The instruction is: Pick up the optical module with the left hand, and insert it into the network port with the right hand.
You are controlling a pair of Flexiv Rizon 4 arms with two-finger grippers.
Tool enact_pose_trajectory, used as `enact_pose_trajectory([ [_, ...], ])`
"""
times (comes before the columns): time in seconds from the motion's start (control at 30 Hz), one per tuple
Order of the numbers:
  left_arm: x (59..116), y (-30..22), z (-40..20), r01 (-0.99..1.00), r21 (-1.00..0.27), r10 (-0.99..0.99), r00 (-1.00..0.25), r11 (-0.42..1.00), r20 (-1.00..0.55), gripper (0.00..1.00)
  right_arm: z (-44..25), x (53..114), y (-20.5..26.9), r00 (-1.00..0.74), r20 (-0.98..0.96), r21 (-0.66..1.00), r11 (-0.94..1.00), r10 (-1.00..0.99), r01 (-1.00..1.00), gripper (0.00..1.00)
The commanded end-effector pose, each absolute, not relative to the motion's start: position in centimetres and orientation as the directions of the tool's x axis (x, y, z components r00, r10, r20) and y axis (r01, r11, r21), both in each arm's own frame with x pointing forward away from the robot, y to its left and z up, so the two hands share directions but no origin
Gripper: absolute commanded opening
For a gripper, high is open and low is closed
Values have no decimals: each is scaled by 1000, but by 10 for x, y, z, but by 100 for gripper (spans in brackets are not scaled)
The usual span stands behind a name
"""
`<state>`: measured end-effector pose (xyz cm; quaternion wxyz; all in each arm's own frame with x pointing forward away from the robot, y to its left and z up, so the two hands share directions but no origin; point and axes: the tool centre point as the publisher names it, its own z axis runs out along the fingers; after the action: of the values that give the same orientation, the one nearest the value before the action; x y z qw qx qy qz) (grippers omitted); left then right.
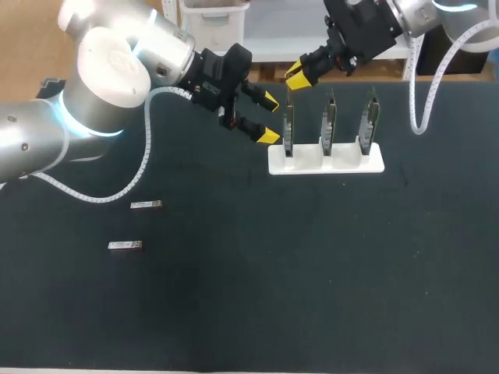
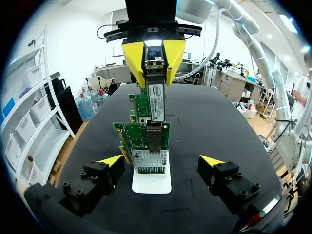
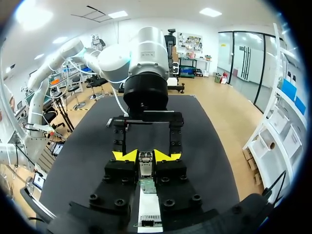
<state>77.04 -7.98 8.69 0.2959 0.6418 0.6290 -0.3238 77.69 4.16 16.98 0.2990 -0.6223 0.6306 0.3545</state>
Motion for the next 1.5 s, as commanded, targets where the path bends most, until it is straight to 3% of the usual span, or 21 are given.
enact_pose_trajectory([
  [0.03, 771, -81, 87, 999, -29, 619, -3, -32, -786, 100, 168, 781, 42, -49, -818, 82, -33, -573, -996, 0],
  [1.5, 771, -81, 87, 999, -29, 619, -3, -32, -786, 100, 171, 781, 45, -42, -825, 78, -40, -564, -996, 0],
])
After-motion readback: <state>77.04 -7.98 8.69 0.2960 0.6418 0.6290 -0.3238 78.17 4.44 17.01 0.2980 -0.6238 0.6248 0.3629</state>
